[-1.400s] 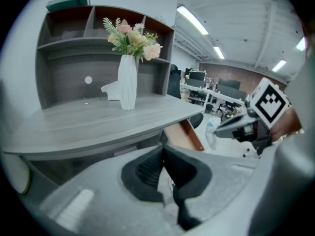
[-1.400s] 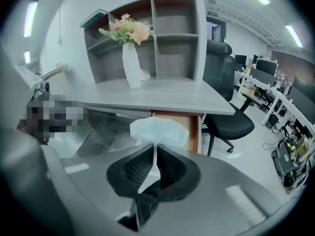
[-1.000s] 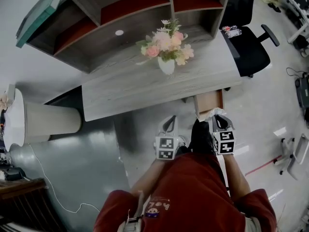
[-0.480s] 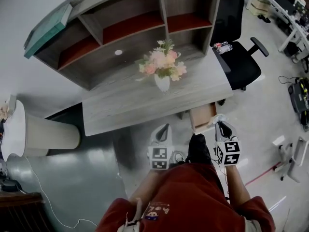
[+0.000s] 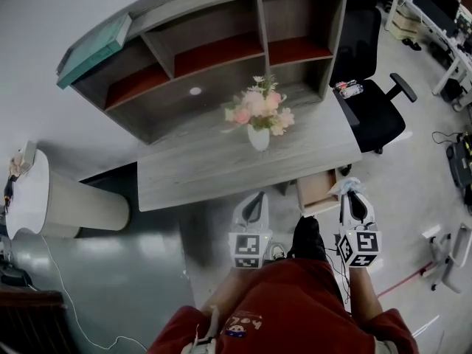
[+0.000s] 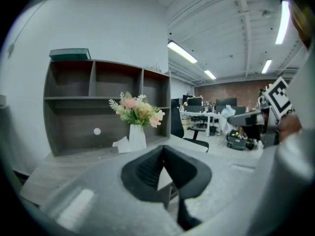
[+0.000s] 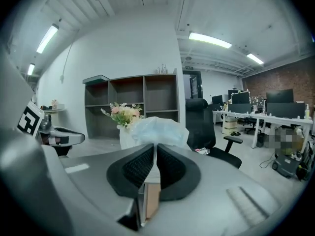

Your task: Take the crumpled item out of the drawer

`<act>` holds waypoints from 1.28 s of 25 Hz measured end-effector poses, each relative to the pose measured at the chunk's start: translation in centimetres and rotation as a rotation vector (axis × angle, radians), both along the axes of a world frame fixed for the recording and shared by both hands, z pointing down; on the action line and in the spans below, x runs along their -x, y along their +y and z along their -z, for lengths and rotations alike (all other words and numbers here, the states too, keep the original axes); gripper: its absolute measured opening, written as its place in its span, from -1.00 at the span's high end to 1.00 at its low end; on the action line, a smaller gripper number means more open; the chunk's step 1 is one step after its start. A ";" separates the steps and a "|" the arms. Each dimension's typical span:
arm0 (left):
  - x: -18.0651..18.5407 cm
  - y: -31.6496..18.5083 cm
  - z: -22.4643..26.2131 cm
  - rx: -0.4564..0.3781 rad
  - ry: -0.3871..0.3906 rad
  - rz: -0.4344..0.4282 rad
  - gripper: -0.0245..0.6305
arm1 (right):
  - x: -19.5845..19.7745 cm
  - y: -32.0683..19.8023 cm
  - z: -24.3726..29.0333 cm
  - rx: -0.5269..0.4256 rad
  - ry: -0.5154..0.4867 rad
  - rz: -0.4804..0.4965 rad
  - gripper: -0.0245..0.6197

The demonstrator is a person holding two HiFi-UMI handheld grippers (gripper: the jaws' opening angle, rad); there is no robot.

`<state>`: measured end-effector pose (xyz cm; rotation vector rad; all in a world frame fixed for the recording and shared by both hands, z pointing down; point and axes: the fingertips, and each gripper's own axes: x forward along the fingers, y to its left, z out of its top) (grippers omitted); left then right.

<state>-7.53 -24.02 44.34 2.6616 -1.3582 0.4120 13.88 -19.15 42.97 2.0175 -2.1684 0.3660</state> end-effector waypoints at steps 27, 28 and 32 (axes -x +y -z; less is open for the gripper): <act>1.0 1.0 -0.3 -0.002 -0.031 0.012 0.93 | 1.9 0.1 -1.0 0.028 0.018 0.060 0.86; 1.0 1.0 -0.3 -0.003 -0.033 0.011 0.93 | 1.9 0.1 -1.1 0.029 0.018 0.060 0.86; 1.1 1.1 -0.5 -0.002 -0.034 0.010 0.93 | 1.9 0.2 -1.2 0.033 0.020 0.056 0.86</act>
